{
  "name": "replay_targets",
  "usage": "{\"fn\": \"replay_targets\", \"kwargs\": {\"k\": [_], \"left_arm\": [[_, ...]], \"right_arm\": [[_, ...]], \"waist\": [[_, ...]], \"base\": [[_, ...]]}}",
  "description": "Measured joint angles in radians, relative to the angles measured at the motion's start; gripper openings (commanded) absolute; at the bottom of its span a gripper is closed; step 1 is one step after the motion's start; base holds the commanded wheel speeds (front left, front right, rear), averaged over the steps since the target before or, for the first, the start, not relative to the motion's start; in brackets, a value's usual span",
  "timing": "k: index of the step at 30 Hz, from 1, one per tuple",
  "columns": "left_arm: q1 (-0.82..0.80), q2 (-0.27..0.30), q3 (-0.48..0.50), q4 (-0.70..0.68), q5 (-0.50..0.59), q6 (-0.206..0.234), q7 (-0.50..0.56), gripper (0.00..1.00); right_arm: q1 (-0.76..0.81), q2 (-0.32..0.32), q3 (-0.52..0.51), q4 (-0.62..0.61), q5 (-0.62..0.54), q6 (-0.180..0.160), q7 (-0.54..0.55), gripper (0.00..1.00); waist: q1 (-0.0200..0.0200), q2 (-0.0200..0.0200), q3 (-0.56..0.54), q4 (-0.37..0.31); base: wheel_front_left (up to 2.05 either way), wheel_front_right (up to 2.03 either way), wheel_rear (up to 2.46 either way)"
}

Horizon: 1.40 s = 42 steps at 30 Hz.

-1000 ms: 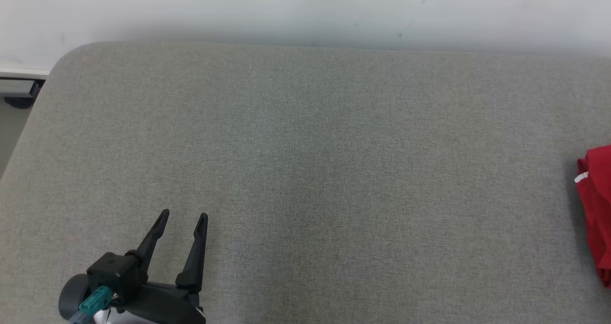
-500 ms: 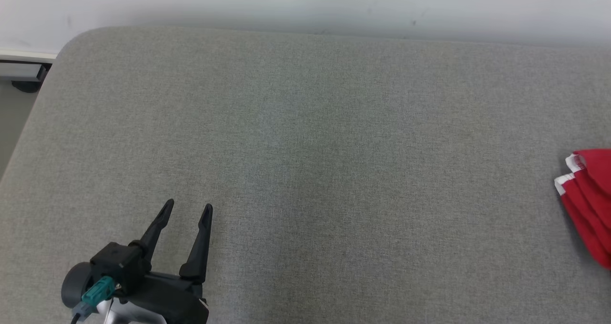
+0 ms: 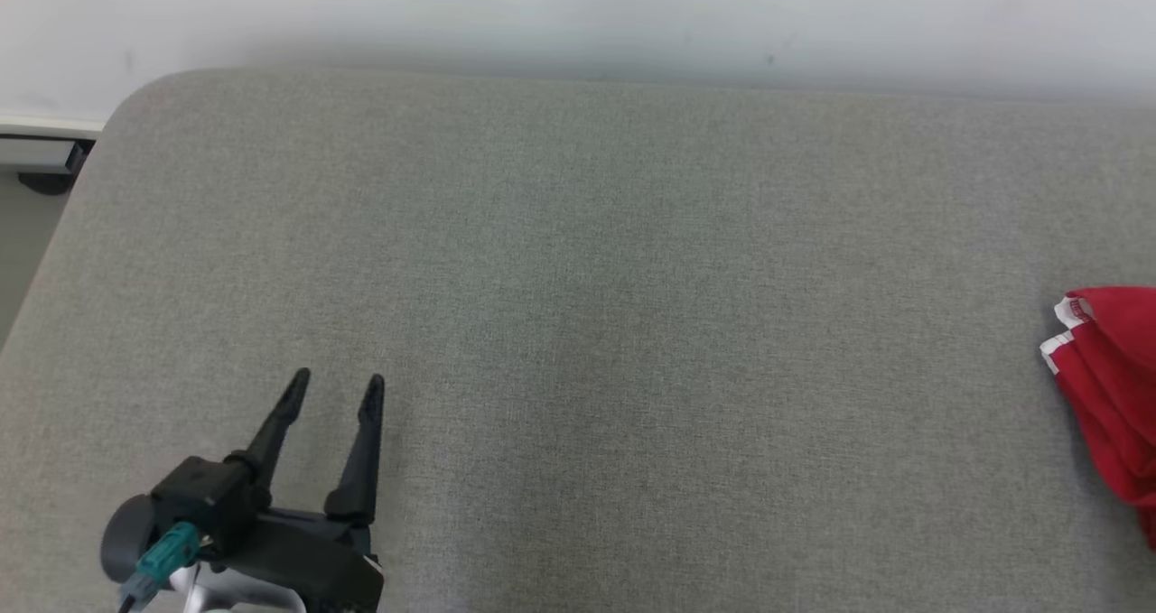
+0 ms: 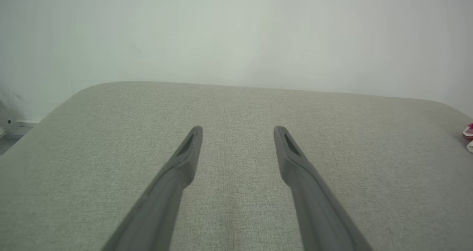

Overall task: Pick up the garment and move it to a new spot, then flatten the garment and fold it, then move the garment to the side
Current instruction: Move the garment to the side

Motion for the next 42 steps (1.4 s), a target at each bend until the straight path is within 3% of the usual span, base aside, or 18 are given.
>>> {"fn": "replay_targets", "kwargs": {"k": [4,18,26,42], "left_arm": [[0.0,0.001,0.018,0.001,0.0,0.001,-0.031,1.0],[0.036,0.005,0.061,0.044,-0.006,0.018,-0.08,1.0],[0.077,0.008,0.078,0.062,-0.023,0.018,-0.091,1.0],[0.157,0.009,0.101,0.065,-0.041,0.026,-0.099,1.0]], "right_arm": [[0.013,0.121,-0.003,-0.032,0.072,-0.008,-0.069,1.0],[0.236,0.433,0.02,-0.19,0.213,-0.039,-0.263,1.0],[0.31,0.512,0.062,-0.257,0.22,-0.044,-0.317,1.0],[0.395,0.523,0.068,-0.294,0.23,-0.052,-0.332,1.0]], "waist": [[0.0,0.0,-0.02,-0.008],[-0.0002,-0.0001,-0.126,-0.045],[-0.0002,-0.0001,-0.181,-0.055],[-0.0002,-0.0001,-0.222,-0.091]], "base": [[0.0,0.0,0.0],[0.0,0.0,0.0],[0.0,0.0,0.0],[0.0,0.0,0.0]]}}
